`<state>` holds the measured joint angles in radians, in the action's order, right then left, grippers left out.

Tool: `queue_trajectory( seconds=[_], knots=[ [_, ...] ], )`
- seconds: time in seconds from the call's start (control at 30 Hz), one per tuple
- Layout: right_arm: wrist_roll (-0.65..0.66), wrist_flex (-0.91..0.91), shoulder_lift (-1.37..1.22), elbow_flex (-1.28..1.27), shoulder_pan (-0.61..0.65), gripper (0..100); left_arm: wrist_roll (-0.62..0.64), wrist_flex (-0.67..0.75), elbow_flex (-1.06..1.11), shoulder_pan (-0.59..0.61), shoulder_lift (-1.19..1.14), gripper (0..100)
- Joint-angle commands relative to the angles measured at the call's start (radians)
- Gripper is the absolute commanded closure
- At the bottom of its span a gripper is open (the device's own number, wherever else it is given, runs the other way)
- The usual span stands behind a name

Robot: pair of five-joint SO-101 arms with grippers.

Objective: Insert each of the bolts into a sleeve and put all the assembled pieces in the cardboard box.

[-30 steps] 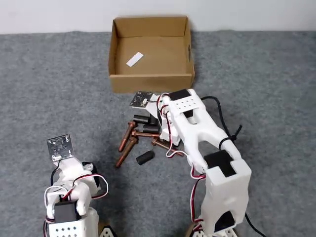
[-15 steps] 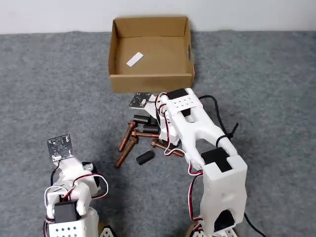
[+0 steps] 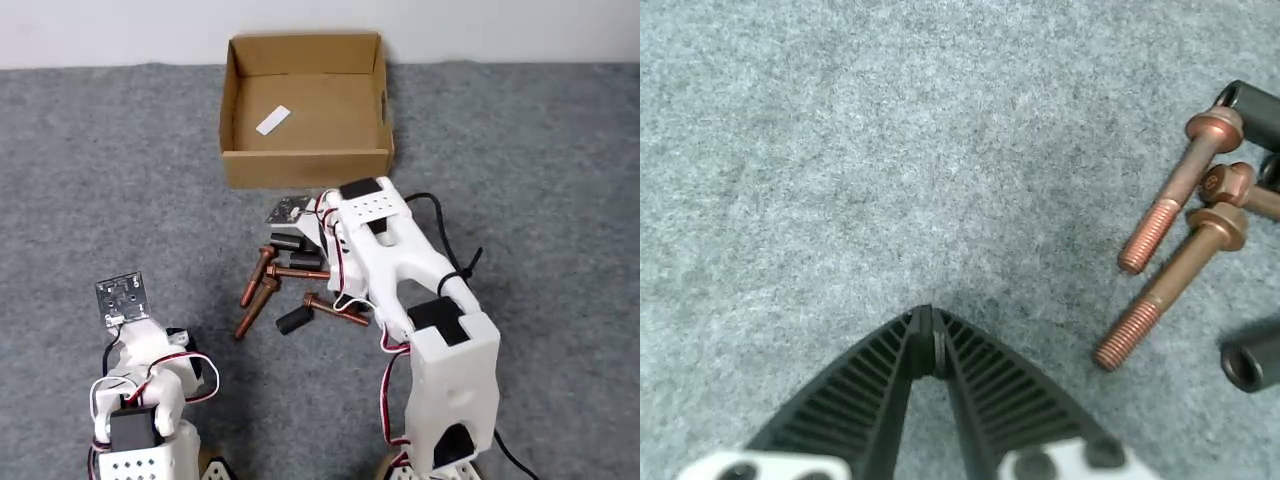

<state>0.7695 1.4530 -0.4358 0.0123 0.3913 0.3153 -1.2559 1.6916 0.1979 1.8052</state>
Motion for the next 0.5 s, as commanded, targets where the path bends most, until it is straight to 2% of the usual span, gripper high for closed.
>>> queue_trajectory(
  seconds=[0.0, 0.27, 0.47],
  knots=[
    [0.005, 0.097, 0.140, 0.069, -0.030, 99.0, 0.012, -0.002, -0.007, 0.003, 0.009, 100],
    [-0.048, 0.315, 0.409, 0.074, -0.076, 99.0, 0.012, -0.002, -0.007, 0.003, 0.009, 100],
    [-0.170, 0.341, 0.687, -0.012, -0.139, 99.0, 0.012, -0.002, -0.007, 0.003, 0.009, 100]
  ],
)
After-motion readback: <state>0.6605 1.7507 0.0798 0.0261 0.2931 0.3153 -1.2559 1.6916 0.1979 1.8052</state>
